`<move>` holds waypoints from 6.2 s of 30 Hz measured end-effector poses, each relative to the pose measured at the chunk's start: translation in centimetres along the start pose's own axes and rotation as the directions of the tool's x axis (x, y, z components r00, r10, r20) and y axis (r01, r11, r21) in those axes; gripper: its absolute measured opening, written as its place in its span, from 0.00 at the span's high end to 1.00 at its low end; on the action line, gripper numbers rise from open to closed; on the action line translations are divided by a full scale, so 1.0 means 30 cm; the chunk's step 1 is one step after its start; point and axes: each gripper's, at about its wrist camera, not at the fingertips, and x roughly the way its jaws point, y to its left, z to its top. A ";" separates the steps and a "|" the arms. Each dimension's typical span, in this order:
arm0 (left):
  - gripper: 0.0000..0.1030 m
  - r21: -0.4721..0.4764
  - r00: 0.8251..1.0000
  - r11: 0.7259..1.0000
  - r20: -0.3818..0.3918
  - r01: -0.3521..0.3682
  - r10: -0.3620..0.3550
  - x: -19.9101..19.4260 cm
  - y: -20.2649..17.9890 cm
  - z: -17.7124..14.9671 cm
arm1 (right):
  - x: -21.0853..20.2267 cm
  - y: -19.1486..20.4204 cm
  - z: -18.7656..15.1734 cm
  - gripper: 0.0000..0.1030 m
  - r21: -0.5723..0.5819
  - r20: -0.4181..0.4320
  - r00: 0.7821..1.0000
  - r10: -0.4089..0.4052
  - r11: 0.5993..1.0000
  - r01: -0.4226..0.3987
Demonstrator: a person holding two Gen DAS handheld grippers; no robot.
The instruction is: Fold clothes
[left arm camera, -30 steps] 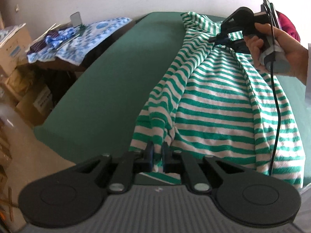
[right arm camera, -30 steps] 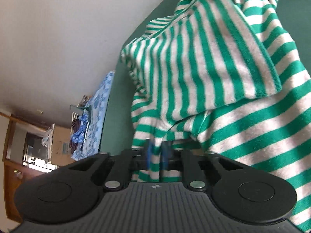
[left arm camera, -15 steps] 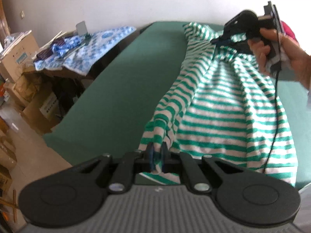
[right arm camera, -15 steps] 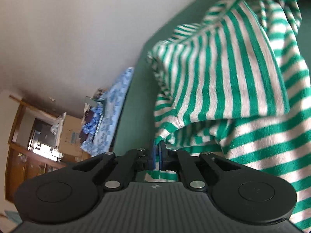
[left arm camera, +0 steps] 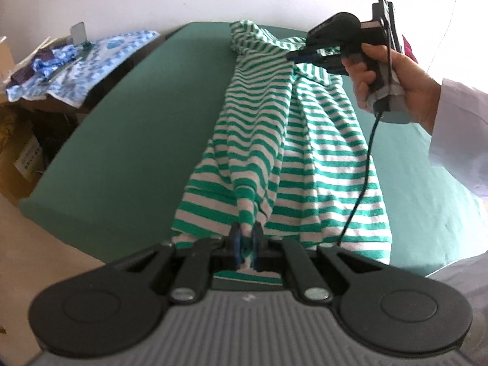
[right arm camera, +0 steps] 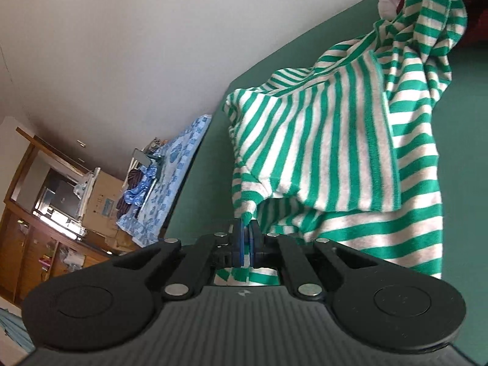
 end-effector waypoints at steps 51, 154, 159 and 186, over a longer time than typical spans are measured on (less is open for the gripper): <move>1.00 0.531 0.953 0.813 0.035 0.238 -0.302 -0.050 0.333 -0.119 | -0.245 0.324 -0.649 0.70 -0.244 0.091 0.970 -0.225 0.939 0.241; 0.65 0.456 0.948 0.858 0.088 0.235 -0.306 0.212 0.216 0.057 | -0.258 0.335 -0.850 0.70 -0.381 0.064 0.922 -0.382 0.845 0.376; 0.60 0.405 0.953 0.880 0.061 0.247 -0.296 0.196 0.232 0.000 | -0.306 0.346 -0.876 0.69 -0.451 0.042 0.940 -0.339 0.833 0.321; 0.15 0.379 0.979 0.903 -0.055 0.204 -0.198 0.238 0.060 0.110 | -0.001 -0.031 -0.137 0.68 0.129 0.130 0.949 -0.287 0.954 0.270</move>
